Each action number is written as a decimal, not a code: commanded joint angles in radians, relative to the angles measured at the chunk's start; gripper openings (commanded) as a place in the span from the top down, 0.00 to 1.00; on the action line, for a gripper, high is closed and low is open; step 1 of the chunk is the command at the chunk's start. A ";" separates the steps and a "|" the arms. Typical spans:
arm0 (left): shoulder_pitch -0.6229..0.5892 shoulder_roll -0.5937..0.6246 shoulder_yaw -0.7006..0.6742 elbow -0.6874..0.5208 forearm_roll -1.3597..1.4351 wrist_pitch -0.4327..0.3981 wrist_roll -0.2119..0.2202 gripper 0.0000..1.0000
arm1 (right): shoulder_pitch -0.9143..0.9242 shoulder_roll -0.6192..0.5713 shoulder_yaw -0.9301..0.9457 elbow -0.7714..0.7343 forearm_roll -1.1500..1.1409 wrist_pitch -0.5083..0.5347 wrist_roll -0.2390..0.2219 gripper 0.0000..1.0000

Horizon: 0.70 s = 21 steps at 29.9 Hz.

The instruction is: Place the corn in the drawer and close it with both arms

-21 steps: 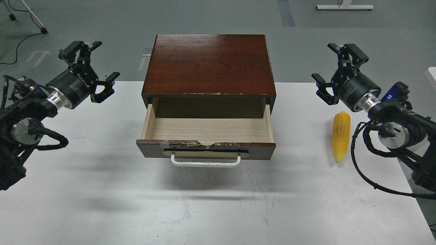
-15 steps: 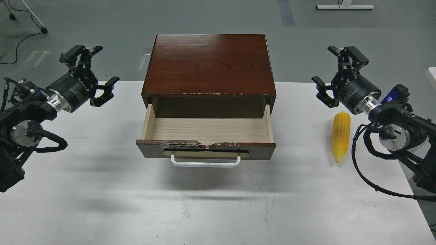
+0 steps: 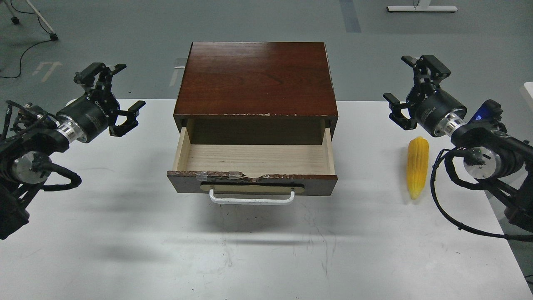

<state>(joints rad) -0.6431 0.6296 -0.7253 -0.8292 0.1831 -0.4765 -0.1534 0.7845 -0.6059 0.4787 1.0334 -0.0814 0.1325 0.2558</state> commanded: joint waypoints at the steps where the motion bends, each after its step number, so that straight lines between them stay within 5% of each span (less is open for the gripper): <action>1: 0.005 0.012 0.000 -0.004 -0.027 -0.010 0.005 0.02 | 0.007 0.000 0.000 -0.001 0.000 -0.001 -0.003 0.01; 21: 0.062 0.022 -0.002 -0.068 -0.048 -0.012 0.026 0.02 | 0.025 0.002 0.001 0.001 0.000 -0.001 -0.035 0.02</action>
<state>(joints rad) -0.5942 0.6524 -0.7273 -0.8947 0.1375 -0.4885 -0.1282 0.7985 -0.6023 0.4821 1.0335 -0.0813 0.1308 0.2229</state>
